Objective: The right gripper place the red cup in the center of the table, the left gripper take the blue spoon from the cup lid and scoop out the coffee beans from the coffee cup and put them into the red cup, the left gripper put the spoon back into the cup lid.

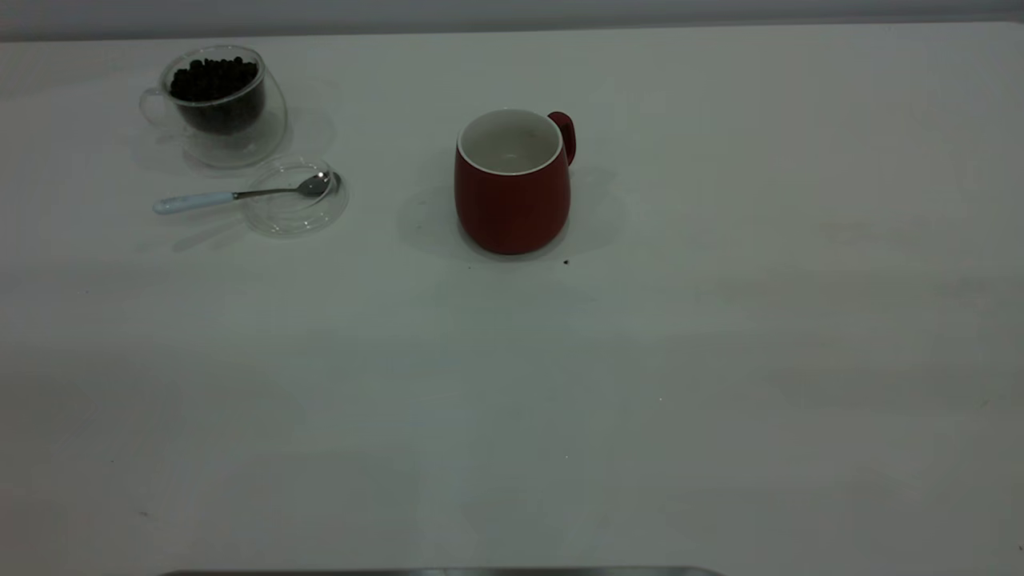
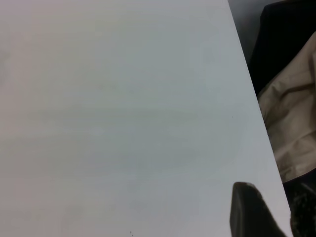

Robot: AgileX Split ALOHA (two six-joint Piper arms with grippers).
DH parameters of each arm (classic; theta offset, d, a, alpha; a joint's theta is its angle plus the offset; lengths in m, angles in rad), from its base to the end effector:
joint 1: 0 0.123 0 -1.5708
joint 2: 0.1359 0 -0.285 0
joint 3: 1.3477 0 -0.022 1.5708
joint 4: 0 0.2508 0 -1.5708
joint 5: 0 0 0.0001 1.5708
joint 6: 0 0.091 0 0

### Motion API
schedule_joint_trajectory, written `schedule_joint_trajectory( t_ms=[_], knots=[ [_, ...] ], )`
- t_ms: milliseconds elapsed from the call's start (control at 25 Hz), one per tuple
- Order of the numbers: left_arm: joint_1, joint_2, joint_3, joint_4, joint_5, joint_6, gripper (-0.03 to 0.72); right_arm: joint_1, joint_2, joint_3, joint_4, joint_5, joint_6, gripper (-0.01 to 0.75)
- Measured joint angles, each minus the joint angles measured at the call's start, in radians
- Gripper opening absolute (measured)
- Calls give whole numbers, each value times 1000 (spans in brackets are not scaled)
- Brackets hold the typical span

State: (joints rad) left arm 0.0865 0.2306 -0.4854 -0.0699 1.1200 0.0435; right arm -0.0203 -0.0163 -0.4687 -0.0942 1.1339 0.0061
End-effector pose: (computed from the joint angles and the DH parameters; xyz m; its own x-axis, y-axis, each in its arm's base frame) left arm 0.0279 -0.0033 0.2662 -0.6990 -0.0476 -0.7135 -0.0325 0.9989 -0.0348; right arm -0.0074 -0.0076 0.2631 -0.5339 -0.0229 -0.8452 0.0744 0.9945 -0.0739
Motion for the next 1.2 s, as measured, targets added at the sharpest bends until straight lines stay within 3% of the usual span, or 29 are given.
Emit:
schedule_joint_trajectory(
  t_ms=[200, 480, 1200],
  knots=[
    [-3, -20, 1, 2, 0, -1, 489, 0, 0, 0, 0, 0, 0, 243],
    [-65, -245, 1, 2, 15, -2, 489, 0, 0, 0, 0, 0, -6, 243],
    [-66, -251, 1, 3, 15, -2, 489, 0, 0, 0, 0, 0, 0, 243]
  ],
)
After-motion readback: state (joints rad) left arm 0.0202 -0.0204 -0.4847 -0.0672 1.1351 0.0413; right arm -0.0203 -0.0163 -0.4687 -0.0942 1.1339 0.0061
